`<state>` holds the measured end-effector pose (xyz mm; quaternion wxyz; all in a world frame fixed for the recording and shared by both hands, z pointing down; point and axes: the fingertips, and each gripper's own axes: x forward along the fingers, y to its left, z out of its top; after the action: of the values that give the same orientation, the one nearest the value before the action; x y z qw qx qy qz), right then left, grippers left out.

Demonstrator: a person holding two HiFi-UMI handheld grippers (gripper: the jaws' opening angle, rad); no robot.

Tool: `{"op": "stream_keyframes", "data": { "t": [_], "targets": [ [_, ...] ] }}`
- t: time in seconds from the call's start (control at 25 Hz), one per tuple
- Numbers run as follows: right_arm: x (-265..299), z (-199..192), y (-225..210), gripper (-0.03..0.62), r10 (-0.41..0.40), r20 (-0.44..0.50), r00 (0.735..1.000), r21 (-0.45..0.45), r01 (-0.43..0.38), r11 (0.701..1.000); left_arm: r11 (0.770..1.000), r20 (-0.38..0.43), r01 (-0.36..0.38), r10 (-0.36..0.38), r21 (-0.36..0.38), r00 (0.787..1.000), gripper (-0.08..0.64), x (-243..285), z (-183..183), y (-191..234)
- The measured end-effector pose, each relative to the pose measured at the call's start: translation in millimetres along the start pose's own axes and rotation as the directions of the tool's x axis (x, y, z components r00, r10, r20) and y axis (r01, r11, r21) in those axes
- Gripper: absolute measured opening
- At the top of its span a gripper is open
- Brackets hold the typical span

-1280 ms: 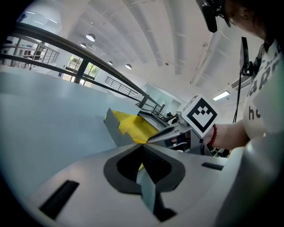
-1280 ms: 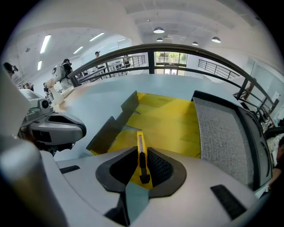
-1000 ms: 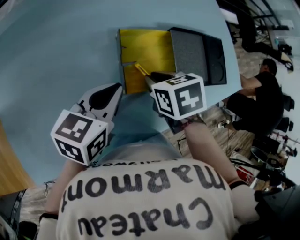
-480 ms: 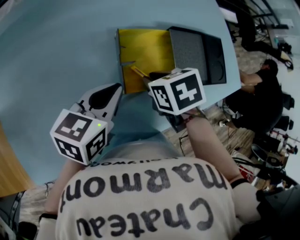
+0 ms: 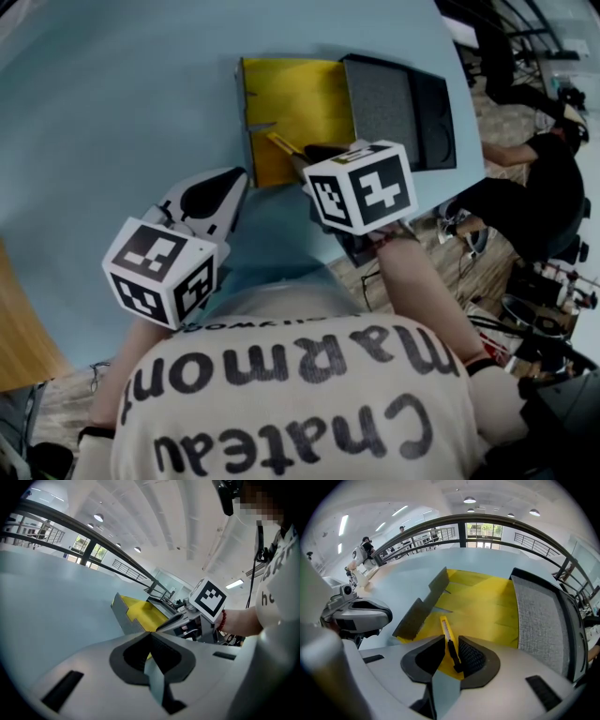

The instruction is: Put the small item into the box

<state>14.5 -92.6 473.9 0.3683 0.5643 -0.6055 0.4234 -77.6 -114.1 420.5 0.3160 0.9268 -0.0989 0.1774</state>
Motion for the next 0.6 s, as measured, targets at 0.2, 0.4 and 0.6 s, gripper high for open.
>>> {"op": "stream_keyframes", "data": {
  "t": [0.2,0.4,0.6],
  "targets": [
    [-1.2,-1.3,0.4,0.098,0.020,-0.010,1.000,0.017,-0.020,1.000,1.000,-0.001,-0.003,0.003,-0.005,1.000,0.002,-1.6,-0.5,1.1],
    [-1.2,-1.1,0.9,0.098,0.018,-0.015,1.000,0.009,-0.018,1.000,1.000,0.001,-0.004,0.004,-0.011,1.000,0.002,-1.5,-0.4,2.7],
    [-2.5,-1.9,1.4,0.098,0.023,-0.025,0.999,0.023,-0.022,0.999,1.000,0.002,0.003,-0.003,-0.017,1.000,0.002,-1.6,-0.8,0.9]
  ]
}}
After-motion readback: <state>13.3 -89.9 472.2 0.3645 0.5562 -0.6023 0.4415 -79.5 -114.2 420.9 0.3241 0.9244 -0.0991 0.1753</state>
